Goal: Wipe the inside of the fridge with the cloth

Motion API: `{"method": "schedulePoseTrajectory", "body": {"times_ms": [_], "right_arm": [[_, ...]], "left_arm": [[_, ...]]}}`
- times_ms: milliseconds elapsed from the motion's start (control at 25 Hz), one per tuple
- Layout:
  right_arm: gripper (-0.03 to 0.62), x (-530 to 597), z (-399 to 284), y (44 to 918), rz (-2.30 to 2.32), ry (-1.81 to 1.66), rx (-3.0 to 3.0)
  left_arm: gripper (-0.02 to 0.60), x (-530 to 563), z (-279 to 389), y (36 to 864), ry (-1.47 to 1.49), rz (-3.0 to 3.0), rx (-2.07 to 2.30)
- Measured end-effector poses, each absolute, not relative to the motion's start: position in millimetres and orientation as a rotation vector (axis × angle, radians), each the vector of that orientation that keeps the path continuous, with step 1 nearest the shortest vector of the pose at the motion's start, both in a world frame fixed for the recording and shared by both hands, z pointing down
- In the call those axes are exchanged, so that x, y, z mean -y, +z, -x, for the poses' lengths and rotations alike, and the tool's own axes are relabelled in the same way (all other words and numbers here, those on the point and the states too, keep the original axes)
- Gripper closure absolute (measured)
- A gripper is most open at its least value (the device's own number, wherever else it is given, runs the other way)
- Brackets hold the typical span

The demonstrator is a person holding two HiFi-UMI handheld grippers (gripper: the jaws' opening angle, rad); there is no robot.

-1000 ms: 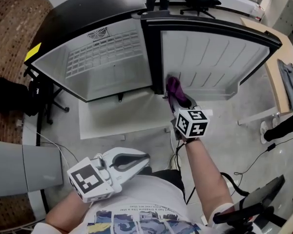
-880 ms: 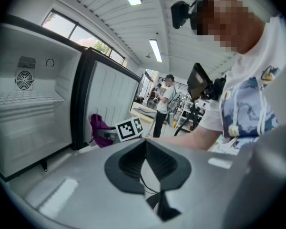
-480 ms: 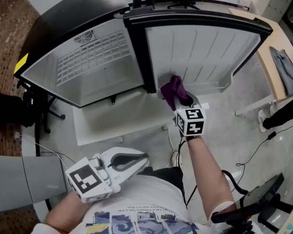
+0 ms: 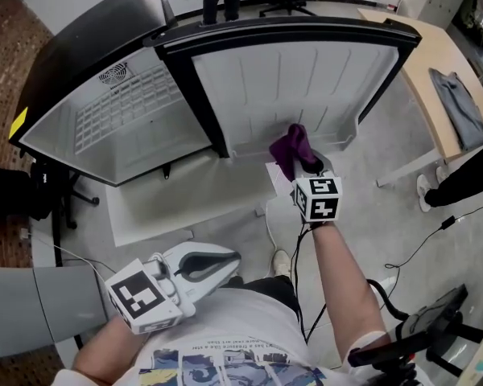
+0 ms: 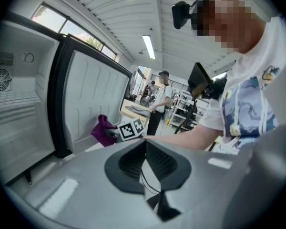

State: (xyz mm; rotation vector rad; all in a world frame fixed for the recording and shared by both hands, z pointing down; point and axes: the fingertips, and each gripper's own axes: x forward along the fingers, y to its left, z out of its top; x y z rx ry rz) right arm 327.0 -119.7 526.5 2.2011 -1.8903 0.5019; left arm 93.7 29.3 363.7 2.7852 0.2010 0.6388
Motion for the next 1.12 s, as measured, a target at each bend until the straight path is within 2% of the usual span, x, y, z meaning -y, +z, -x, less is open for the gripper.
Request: {"method": "schedulePoseTrajectory", "body": {"times_ms": [560, 1120], "right_arm": [[0.542, 74.7, -418.8, 532.6, -2.217, 0.489, 1.746], [0.542, 43.8, -443.6, 523.7, -2.175, 0.421, 1.71]], "left_arm": [[0.575, -54.8, -158.7, 354.0, 0.627, -2.791, -0.226], [0.575, -72.4, -200.6, 354.3, 0.622, -2.762, -0.269]]}}
